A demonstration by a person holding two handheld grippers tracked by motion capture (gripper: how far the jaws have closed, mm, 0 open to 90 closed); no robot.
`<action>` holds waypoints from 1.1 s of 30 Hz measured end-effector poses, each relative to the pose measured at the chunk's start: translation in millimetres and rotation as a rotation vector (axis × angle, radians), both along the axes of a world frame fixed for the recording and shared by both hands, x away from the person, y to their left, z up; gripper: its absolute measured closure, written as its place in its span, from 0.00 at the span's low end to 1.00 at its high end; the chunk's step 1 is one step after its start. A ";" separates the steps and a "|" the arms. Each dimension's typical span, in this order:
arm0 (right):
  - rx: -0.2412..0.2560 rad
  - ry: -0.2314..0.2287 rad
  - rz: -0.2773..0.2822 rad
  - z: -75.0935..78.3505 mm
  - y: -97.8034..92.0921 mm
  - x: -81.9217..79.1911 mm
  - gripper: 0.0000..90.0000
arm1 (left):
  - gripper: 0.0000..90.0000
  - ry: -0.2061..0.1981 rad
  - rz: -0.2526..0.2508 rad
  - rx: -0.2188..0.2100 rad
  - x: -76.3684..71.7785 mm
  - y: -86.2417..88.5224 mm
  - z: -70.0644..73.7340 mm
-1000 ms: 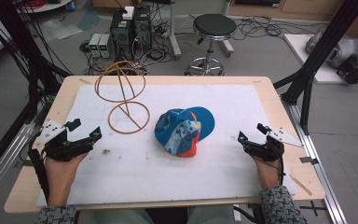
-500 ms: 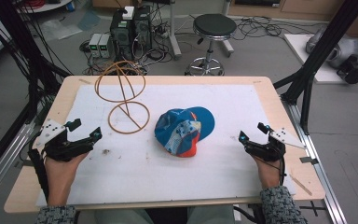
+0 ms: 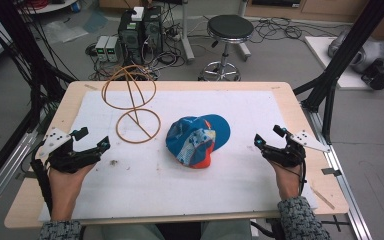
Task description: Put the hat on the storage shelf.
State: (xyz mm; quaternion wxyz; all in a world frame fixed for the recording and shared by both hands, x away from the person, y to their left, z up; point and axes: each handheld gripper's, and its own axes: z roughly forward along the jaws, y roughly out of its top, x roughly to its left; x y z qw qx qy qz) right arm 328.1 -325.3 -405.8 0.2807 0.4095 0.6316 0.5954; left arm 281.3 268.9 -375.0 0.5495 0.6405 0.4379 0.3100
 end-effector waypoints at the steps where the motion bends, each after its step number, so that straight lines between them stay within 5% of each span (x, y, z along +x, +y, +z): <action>1: 0.000 0.000 0.000 0.0 0.0 0.0 0.13 | 0.19 0.001 0.001 -0.001 -0.1 0.2 0.0; 16: -0.012 -0.059 0.194 41.3 72.6 32.5 0.18 | 0.19 -0.009 0.011 -0.015 -0.8 3.5 1.5; 25: -0.057 -0.037 0.334 39.0 119.2 39.7 0.23 | 0.19 -0.011 0.014 -0.027 -1.6 7.0 2.3; 33: -0.125 -0.023 0.400 29.4 148.9 46.9 0.32 | 0.19 -0.013 0.017 -0.036 -2.5 10.1 3.2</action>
